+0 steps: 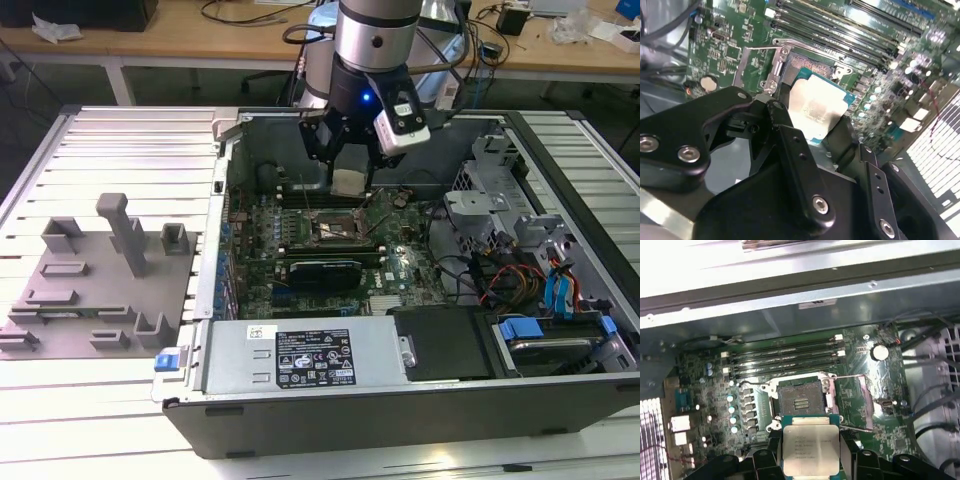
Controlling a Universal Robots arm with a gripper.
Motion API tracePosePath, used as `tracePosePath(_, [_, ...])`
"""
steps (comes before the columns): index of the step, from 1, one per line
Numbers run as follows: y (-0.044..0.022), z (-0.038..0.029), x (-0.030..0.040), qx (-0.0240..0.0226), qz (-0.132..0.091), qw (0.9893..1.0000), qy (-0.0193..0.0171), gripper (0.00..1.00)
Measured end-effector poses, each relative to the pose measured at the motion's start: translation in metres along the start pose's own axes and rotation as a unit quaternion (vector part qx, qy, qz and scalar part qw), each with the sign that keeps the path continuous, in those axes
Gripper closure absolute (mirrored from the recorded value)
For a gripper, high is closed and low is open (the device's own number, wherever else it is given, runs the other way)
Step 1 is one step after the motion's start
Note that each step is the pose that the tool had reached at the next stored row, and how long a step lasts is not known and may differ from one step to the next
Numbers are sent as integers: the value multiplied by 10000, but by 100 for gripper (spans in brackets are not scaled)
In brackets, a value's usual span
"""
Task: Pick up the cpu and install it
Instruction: 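Place the cpu into insertion slot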
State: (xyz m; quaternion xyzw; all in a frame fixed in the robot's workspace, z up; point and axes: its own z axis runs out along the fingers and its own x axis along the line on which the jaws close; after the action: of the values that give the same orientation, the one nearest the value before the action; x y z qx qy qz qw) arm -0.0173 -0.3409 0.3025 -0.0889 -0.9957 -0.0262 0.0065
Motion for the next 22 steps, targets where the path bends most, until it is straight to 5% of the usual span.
tracePosePath(5, [0,2,0,-8,436,9990,-22,45])
tracePosePath(9, [0,3,0,-14,812,9967,-42,45])
tracePosePath(13, [0,5,0,-21,1165,9932,-59,45])
tracePosePath(14, [0,6,0,-23,1309,9914,-67,45])
tracePosePath(15, [-1,6,0,-26,1511,9885,-77,45])
tracePosePath(22, [-1,8,0,-37,2102,9776,-107,45])
